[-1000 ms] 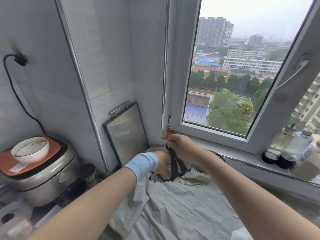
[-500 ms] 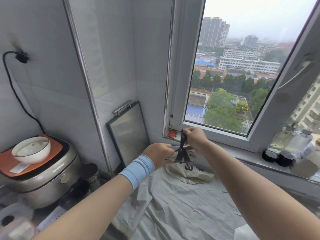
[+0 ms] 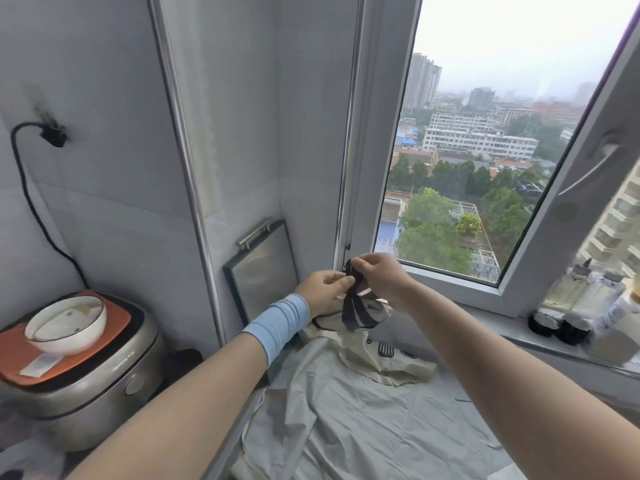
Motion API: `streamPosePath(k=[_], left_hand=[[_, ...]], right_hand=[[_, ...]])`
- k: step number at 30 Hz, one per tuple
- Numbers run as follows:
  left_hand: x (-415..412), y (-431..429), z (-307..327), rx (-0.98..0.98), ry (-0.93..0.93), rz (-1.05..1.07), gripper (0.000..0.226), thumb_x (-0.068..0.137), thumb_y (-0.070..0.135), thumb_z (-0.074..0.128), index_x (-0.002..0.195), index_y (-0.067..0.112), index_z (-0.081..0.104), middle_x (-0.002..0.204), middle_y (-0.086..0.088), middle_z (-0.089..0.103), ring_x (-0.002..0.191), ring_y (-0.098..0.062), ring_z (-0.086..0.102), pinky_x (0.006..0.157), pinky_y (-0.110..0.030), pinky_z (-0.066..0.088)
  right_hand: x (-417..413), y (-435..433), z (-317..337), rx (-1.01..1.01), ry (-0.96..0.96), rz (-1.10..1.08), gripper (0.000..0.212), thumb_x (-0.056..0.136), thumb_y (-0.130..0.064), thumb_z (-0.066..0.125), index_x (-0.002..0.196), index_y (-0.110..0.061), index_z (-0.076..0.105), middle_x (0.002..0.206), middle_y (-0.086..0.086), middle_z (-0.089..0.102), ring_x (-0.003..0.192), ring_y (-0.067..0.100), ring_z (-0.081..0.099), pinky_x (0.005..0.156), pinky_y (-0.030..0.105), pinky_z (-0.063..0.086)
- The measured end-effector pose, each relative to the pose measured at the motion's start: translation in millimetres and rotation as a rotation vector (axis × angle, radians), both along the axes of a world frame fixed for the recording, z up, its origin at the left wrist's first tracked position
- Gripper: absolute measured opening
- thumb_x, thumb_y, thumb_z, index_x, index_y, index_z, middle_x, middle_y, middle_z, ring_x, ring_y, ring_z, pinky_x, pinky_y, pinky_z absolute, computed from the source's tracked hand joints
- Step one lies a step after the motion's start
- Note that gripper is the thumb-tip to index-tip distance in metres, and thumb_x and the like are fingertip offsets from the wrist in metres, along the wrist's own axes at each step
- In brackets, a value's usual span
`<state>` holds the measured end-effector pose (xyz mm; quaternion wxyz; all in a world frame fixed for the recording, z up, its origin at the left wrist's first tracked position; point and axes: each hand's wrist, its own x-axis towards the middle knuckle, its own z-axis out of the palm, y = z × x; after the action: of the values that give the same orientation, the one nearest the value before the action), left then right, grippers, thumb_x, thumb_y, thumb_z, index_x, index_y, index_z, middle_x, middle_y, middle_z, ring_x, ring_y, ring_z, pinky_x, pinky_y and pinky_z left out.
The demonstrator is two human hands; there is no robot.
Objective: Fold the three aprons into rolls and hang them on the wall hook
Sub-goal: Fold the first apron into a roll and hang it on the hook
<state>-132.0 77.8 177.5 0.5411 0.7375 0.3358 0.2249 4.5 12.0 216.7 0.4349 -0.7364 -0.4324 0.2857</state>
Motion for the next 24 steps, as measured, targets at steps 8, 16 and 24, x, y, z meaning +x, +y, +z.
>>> streamPosePath(k=[8, 16, 24], left_hand=[[2, 46, 48, -0.092, -0.238, 0.173, 0.047, 0.054, 0.055, 0.079, 0.091, 0.025, 0.077, 0.093, 0.001, 0.076, 0.097, -0.025, 0.070, 0.094, -0.044, 0.053], [12, 79, 158, 0.071, -0.282, 0.257, 0.021, 0.085, 0.027, 0.062, 0.068, 0.019, 0.071, 0.081, -0.003, 0.073, 0.092, -0.032, 0.068, 0.090, -0.043, 0.054], [37, 138, 268, 0.577, -0.215, 0.407, 0.027, 0.089, 0.047, 0.059, 0.088, 0.021, 0.066, 0.080, 0.003, 0.066, 0.080, -0.022, 0.065, 0.078, -0.035, 0.055]], right_hand=[[-10, 36, 73, 0.165, -0.110, -0.036, 0.017, 0.093, -0.024, 0.063, 0.094, -0.010, 0.073, 0.070, 0.008, 0.069, 0.055, 0.015, 0.061, 0.055, 0.027, 0.052], [-2, 70, 160, 0.287, -0.120, -0.078, 0.016, 0.090, -0.031, 0.067, 0.095, -0.019, 0.076, 0.081, -0.003, 0.072, 0.070, 0.010, 0.066, 0.069, 0.025, 0.058], [24, 119, 260, 0.263, 0.036, -0.001, 0.029, 0.087, -0.032, 0.067, 0.097, -0.006, 0.073, 0.079, 0.004, 0.068, 0.069, 0.018, 0.062, 0.064, 0.028, 0.053]])
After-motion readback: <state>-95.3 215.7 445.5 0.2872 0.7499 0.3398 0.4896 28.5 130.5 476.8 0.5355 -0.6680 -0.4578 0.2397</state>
